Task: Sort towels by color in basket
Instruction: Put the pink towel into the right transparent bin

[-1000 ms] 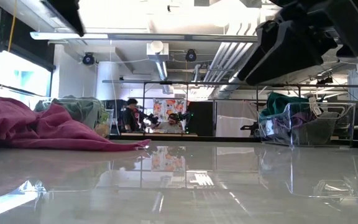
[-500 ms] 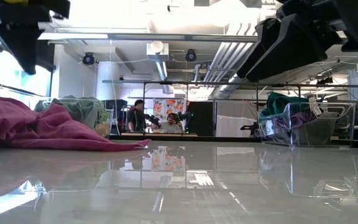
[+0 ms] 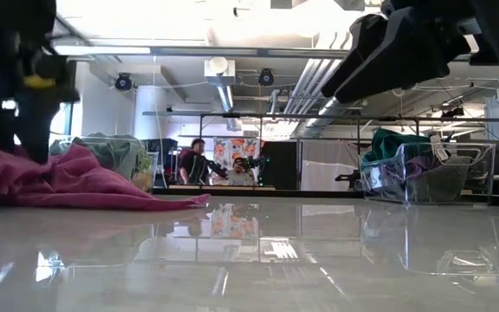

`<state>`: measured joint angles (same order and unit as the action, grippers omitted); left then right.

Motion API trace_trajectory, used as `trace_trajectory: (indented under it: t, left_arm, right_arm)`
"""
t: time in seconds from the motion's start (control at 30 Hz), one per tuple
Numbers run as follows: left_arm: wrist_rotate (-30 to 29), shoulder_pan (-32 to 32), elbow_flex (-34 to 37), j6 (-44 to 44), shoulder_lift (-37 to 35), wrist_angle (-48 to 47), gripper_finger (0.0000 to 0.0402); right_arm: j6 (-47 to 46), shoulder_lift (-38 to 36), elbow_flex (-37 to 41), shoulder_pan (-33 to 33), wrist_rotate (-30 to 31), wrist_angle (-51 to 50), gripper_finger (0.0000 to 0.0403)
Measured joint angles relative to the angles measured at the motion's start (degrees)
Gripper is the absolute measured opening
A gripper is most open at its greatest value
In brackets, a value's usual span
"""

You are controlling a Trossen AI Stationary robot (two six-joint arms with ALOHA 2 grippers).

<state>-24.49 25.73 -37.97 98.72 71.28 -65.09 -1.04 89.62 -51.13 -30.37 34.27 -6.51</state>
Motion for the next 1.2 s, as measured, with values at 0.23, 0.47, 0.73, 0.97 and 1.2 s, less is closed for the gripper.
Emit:
trace_trajectory:
  t: [0.23, 0.47, 0.73, 0.97, 1.2]
  left_arm:
    - [-1.1, -3.2, 9.3, -8.4, 0.7, 23.2, 0.0236]
    - [-3.6, -5.5, 11.7, -24.0, 4.3, 52.2, 0.0154]
    - [-3.6, -5.8, 11.6, -47.0, 14.8, 95.5, 0.0027]
    - [-3.8, -5.9, 9.3, -52.2, 27.1, 115.1, 0.0010]
    - [-4.7, -6.3, -0.9, -52.9, 37.4, 115.2, 0.0004]
  right_arm:
    - [0.0, 0.0, 0.0, 0.0, 0.0, 0.1, 0.0200]
    - [1.1, 0.0, 0.1, 0.0, -0.2, -0.4, 0.0200]
    - [1.5, -2.0, 13.7, 2.1, -1.2, 20.4, 0.0200]
    - [-7.0, -1.8, 20.9, 7.5, -3.4, 34.9, 0.0202]
    - [-7.1, -1.1, 18.7, 11.9, -13.5, 37.5, 0.0263]
